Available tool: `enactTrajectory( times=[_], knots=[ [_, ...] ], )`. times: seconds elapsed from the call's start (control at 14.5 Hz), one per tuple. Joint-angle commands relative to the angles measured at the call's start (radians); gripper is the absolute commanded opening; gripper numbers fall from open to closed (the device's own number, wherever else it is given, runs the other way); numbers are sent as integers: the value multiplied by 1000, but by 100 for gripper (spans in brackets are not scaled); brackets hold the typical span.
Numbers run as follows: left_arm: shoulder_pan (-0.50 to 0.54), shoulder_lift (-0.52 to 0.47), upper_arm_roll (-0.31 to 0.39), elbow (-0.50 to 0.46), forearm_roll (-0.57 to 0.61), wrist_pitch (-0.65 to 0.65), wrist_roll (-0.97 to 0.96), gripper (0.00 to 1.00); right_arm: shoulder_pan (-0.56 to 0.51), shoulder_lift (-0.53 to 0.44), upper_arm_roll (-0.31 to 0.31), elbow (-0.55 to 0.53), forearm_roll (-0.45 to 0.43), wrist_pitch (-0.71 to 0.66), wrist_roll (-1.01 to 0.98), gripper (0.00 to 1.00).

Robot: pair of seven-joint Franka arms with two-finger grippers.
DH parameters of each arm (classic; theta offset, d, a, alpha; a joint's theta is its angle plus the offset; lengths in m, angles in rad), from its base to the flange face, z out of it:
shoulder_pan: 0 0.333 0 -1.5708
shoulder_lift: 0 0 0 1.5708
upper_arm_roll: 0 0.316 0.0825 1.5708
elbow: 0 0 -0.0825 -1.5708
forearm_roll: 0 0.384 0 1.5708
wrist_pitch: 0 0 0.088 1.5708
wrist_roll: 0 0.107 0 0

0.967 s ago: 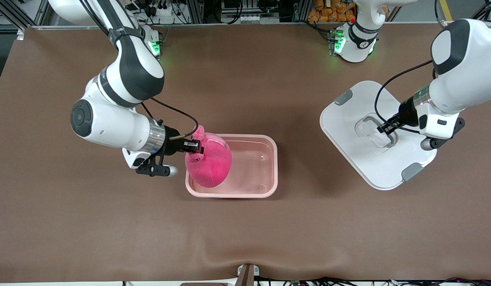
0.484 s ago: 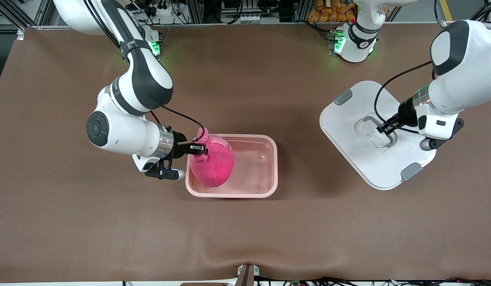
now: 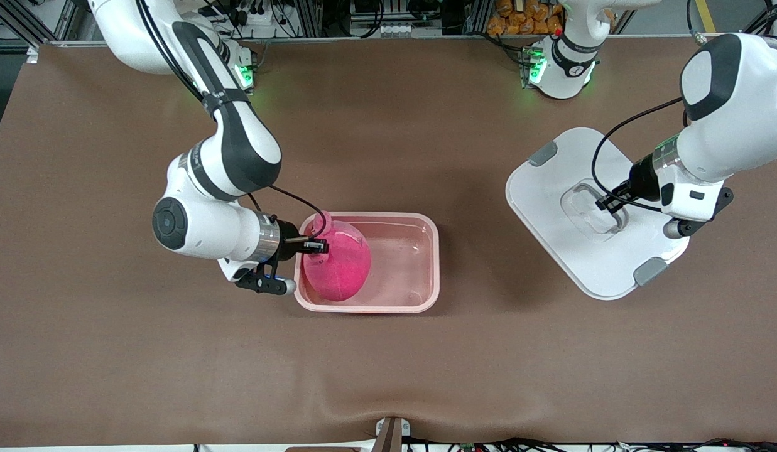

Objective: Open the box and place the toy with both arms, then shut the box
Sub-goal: 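Carry the pink plush with the right gripper over the pink tub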

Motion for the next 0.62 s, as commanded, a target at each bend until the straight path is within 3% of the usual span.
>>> enactTrajectory(
  times=[0.0,0.55],
  knots=[
    [8,-3,-2,7,-25,-17,27,0,-4,49,-5,19,10,5,3,0],
    [18,-5,-2,6,-25,-17,60,0,83,103,-5,22,-50,76,-43,0]
  ],
)
